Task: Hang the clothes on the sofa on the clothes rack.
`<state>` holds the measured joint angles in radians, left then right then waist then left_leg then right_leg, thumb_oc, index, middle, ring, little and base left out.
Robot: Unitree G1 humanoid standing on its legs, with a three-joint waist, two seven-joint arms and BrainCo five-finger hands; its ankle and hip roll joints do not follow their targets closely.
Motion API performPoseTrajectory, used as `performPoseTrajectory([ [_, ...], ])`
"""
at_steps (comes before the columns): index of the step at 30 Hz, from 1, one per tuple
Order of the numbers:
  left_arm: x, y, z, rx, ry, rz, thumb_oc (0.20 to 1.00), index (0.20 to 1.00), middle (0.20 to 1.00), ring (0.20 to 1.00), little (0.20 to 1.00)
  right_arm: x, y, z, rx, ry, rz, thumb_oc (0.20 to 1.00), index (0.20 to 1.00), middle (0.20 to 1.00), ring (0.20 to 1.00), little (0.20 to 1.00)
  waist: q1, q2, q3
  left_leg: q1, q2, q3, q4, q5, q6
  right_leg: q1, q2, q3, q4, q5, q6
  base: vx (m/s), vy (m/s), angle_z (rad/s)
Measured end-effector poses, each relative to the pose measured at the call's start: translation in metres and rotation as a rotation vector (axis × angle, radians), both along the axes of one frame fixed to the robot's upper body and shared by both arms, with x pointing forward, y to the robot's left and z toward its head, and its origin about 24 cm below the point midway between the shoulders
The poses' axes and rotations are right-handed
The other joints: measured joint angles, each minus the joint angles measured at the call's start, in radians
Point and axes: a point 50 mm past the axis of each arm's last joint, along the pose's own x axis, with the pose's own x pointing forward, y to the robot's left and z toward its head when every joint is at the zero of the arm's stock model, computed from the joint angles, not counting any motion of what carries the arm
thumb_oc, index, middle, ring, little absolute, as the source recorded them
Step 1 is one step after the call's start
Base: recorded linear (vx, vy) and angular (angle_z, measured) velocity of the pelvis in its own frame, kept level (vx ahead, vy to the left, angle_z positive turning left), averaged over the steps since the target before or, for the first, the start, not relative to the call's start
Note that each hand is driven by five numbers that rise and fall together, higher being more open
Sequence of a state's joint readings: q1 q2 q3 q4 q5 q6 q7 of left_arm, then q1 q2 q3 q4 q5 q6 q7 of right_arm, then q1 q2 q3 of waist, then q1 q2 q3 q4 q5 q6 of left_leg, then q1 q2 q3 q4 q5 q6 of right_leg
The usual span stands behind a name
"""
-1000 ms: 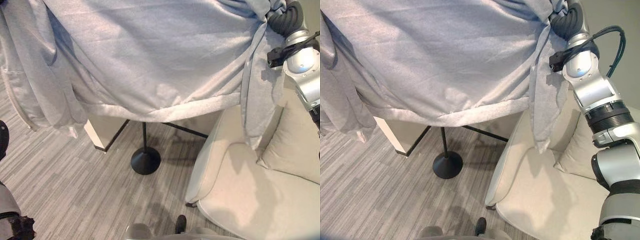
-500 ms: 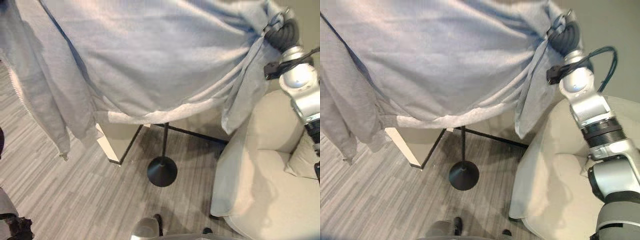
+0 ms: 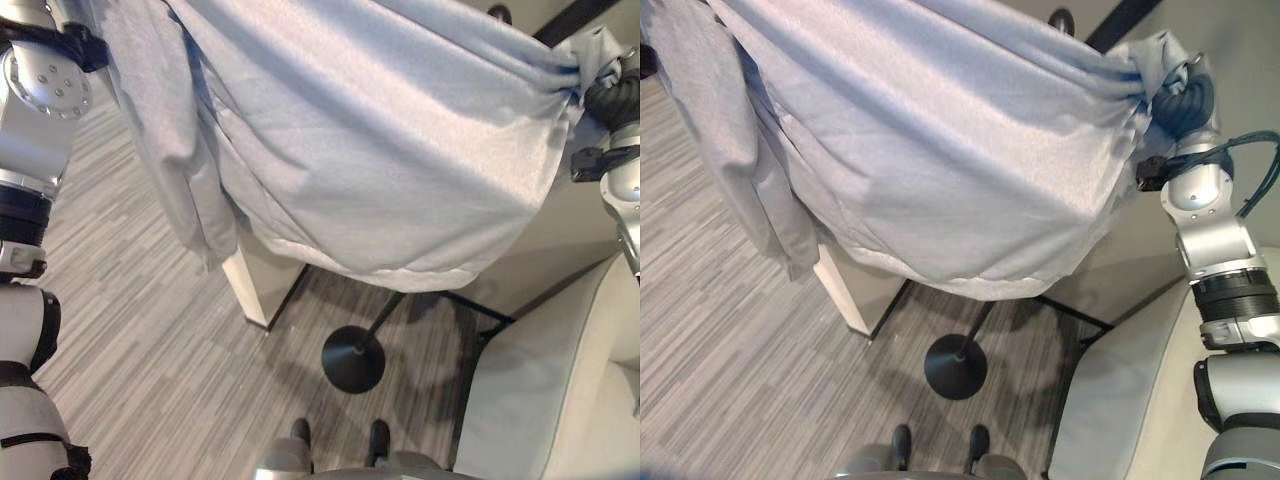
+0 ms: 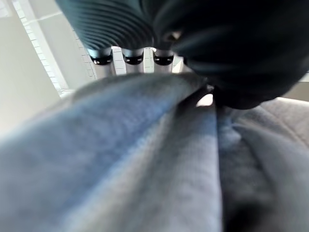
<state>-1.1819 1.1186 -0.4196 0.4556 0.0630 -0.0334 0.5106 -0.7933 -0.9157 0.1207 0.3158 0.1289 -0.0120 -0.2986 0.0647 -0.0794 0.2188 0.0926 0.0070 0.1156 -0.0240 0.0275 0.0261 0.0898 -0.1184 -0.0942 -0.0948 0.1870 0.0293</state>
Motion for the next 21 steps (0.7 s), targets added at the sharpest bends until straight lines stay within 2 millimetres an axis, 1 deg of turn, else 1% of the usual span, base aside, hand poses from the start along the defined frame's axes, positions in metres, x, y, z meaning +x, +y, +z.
performPoseTrajectory([
  [1,-0.003,-0.002,0.003,0.011,-0.014,-0.004,0.2,0.2,0.2,0.2,0.2,-0.006,-0.001,0.005,-0.001,-0.039,-0.001,0.2,0.2,0.2,0.2,0.2,0.0,-0.001,-0.001,0.004,-0.004,-0.001,-0.011,0.0,0.0,0.003,-0.018,0.0,0.0,0.004,0.002,0.0,0.0,0.0],
  [2,-0.004,-0.001,0.004,0.012,-0.017,0.004,0.2,0.2,0.2,0.2,0.2,-0.006,-0.001,0.005,-0.001,-0.051,0.0,0.2,0.2,0.2,0.2,0.2,0.0,-0.001,-0.001,0.008,-0.004,-0.001,-0.011,0.0,0.0,0.009,-0.022,0.007,0.001,0.007,0.013,0.0,0.0,0.0],
  [6,-0.007,0.001,0.007,0.014,-0.032,0.012,0.2,0.2,0.2,0.2,0.2,-0.007,-0.002,0.003,0.001,-0.05,-0.005,0.2,0.2,0.2,0.2,0.2,-0.001,0.01,-0.002,0.016,0.009,0.002,-0.012,-0.003,-0.006,0.014,-0.005,0.002,0.006,-0.001,0.022,-0.01,-0.012,-0.08],
  [8,-0.01,0.0,0.01,0.031,-0.048,0.023,0.2,0.2,0.2,0.2,0.2,-0.009,-0.004,0.0,0.003,-0.046,-0.014,0.2,0.2,0.2,0.2,0.2,-0.002,0.015,-0.004,0.016,0.012,0.004,-0.013,-0.002,-0.014,0.012,0.002,0.002,0.006,-0.011,0.029,-0.01,-0.008,-0.13],
  [9,-0.01,-0.002,0.01,0.036,-0.055,0.014,0.2,0.2,0.2,0.2,0.2,-0.01,-0.007,-0.002,0.0,-0.048,-0.029,0.2,0.2,0.2,0.2,0.2,-0.003,0.014,-0.004,0.016,0.011,0.006,-0.013,-0.004,-0.018,0.012,0.002,0.003,0.006,-0.025,0.021,-0.01,-0.001,-0.13],
  [11,-0.011,-0.004,0.01,0.04,-0.058,0.008,0.2,0.2,0.2,0.2,0.2,-0.012,-0.008,-0.003,0.002,-0.048,-0.032,0.2,0.2,0.2,0.2,0.2,-0.005,0.014,-0.004,0.015,0.008,0.009,-0.012,-0.004,-0.032,0.011,-0.002,0.003,0.006,-0.046,0.022,-0.01,0.001,-0.09],
  [12,-0.012,-0.004,0.01,0.039,-0.062,0.003,0.2,0.2,0.2,0.2,0.2,-0.013,-0.009,-0.004,0.006,-0.053,-0.034,0.2,0.2,0.2,0.2,0.2,-0.005,0.013,-0.005,0.013,0.006,0.01,-0.01,-0.002,-0.038,0.01,-0.007,0.002,0.006,-0.064,0.027,-0.01,0.005,-0.05],
  [13,-0.012,-0.003,0.009,0.033,-0.064,0.001,0.2,0.2,0.2,0.2,0.2,-0.014,-0.01,-0.005,0.007,-0.053,-0.038,0.2,0.2,0.2,0.2,0.2,-0.005,0.016,-0.007,0.013,0.008,0.009,-0.009,-0.001,-0.041,0.01,-0.006,0.002,0.006,-0.067,0.033,-0.01,0.008,-0.05],
  [14,-0.013,-0.002,0.007,0.024,-0.067,-0.001,0.2,0.2,0.2,0.2,0.2,-0.015,-0.01,-0.007,0.002,-0.052,-0.046,0.2,0.2,0.2,0.2,0.2,-0.008,0.022,-0.01,0.012,0.015,0.009,-0.009,0.0,-0.041,0.009,0.001,0.002,0.005,-0.077,0.022,-0.02,0.009,-0.03],
  [18,-0.023,-0.007,0.007,0.02,-0.116,-0.04,0.2,0.2,0.2,0.2,0.2,-0.025,-0.009,-0.009,0.0,-0.084,-0.041,0.2,0.2,0.2,0.2,0.2,-0.011,0.032,-0.016,0.012,0.036,0.009,-0.009,0.007,-0.052,0.006,0.021,0.002,0.005,-0.081,0.024,-0.01,0.002,-0.02],
  [21,-0.029,-0.008,-0.001,0.003,-0.149,-0.058,0.2,0.2,0.2,0.2,0.2,-0.039,-0.01,-0.011,0.029,-0.14,-0.047,0.2,0.2,0.2,0.2,0.2,-0.011,0.041,-0.026,0.011,0.043,0.008,-0.009,0.009,-0.058,0.006,0.027,0.002,0.005,-0.082,0.022,0.0,0.0,0.0],
])
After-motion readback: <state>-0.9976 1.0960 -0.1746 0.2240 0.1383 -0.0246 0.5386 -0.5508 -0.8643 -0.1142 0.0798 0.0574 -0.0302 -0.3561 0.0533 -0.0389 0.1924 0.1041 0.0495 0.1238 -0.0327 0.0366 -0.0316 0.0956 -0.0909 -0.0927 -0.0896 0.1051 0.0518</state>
